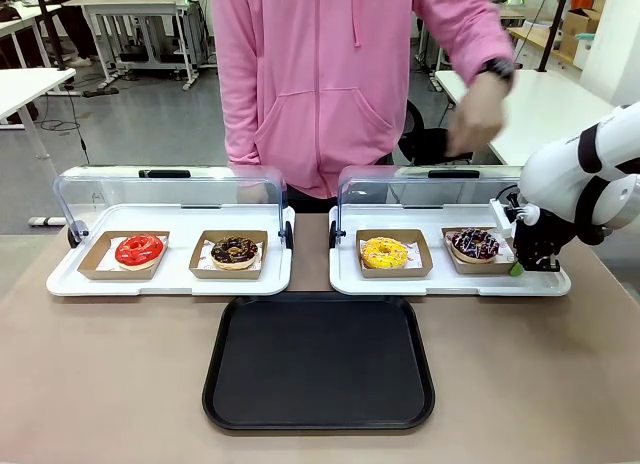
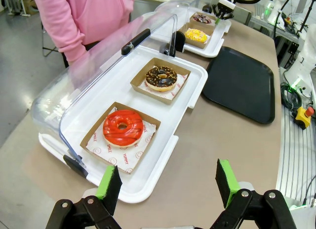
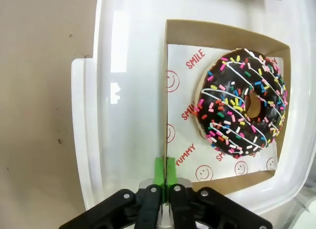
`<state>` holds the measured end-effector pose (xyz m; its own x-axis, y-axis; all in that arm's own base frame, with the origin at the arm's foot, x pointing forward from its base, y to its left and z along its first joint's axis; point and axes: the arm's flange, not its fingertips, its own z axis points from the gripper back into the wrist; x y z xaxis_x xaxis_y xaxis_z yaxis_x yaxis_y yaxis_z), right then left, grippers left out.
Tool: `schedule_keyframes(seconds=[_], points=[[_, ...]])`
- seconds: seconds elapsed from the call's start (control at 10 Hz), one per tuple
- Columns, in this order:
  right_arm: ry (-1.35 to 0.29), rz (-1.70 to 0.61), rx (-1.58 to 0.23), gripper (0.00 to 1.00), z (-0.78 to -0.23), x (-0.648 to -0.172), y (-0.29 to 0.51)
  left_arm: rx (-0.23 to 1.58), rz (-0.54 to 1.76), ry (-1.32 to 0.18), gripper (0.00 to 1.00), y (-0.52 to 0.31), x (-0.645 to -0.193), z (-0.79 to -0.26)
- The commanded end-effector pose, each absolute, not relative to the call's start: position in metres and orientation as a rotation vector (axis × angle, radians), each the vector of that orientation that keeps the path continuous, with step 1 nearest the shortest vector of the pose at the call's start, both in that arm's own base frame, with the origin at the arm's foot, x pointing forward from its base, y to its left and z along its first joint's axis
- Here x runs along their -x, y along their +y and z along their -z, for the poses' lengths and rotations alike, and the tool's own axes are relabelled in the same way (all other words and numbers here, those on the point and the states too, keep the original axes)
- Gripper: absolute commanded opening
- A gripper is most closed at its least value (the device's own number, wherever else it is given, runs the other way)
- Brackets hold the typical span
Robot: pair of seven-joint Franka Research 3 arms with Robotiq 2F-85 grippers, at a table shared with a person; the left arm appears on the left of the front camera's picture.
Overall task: Move the fourth donut from the left to the tray.
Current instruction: Pick up the Paper togo box containing the Donut indicated by the person and place it on the Handle tray.
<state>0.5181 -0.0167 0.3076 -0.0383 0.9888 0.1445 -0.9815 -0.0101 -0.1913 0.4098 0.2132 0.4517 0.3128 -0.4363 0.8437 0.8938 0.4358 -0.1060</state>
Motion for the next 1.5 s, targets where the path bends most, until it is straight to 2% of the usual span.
schedule_keyframes(seconds=[0.0,0.2,0.5,0.7,1.0,1.4], points=[[-0.263,-1.588,0.030,0.00,-0.306,-0.518,-0.017,0.650,0.961,-0.844,1.00,0.213,-0.409,-0.453],[-0.266,-1.587,0.033,0.02,-0.307,-0.518,-0.017,0.650,0.961,-0.844,1.00,0.213,-0.409,-0.453],[-0.292,-1.444,0.080,0.02,-0.348,-0.495,-0.012,0.650,0.961,-0.844,1.00,0.213,-0.409,-0.453],[-0.331,-1.432,0.111,0.02,-0.380,-0.471,0.004,0.650,0.961,-0.844,1.00,0.213,-0.409,-0.453],[-0.359,-1.324,0.157,0.02,-0.418,-0.439,0.039,0.650,0.961,-0.844,1.00,0.213,-0.409,-0.453],[-0.350,-1.331,0.145,0.02,-0.427,-0.400,0.106,0.650,0.961,-0.844,1.00,0.213,-0.409,-0.453]])
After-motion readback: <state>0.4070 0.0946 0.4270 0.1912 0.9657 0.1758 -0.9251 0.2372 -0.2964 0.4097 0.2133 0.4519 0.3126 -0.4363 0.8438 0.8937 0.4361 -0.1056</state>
